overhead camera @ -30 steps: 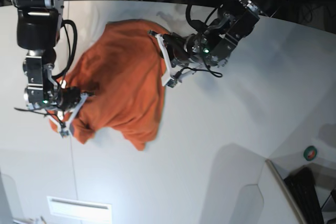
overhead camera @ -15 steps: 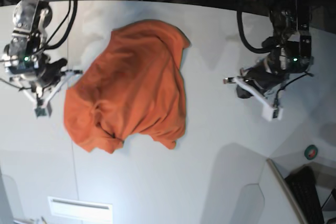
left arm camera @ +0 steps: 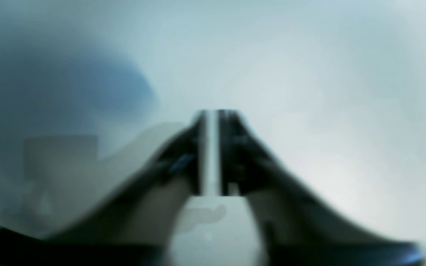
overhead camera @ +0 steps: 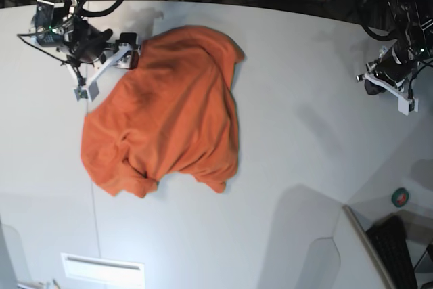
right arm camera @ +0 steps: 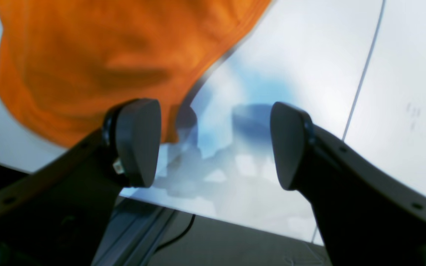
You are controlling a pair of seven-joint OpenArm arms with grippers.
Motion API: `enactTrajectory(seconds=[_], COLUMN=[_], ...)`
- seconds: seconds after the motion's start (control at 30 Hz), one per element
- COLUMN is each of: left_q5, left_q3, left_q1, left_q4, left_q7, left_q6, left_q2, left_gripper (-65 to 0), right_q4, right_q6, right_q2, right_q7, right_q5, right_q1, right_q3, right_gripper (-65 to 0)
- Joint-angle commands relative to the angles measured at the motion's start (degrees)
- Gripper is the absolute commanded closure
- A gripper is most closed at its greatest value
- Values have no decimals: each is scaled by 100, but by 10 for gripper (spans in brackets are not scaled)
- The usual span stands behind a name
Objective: Layout the t-shirt on the table in an organized manner, then fold the t-shirt properly
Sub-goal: 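Grasp the shirt edge with the left gripper while the right holds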
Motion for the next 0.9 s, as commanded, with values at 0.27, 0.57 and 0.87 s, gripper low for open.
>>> enactTrajectory(seconds=[0.27,0.57,0.87], left_q5=[-70,-79,-88], left_q3=[16,60,1862], left_q1=[-73,-64,-398], left_q4=[96,122,60], left_q7=[-125,-117,-108], left_q6=[-602,-602,-584], left_q2=[-60,-16,414], left_gripper=[-476,-472,-472], right_q4=[-994,-1767,-844], right_q6=[55,55,47], right_q2=[4,198,444], right_q7=[244,499,376], right_q5=[1238,1326,1326], right_q1=[138,428,200], right_q3=[-5,-576,-611], right_gripper=[-434,-399,0])
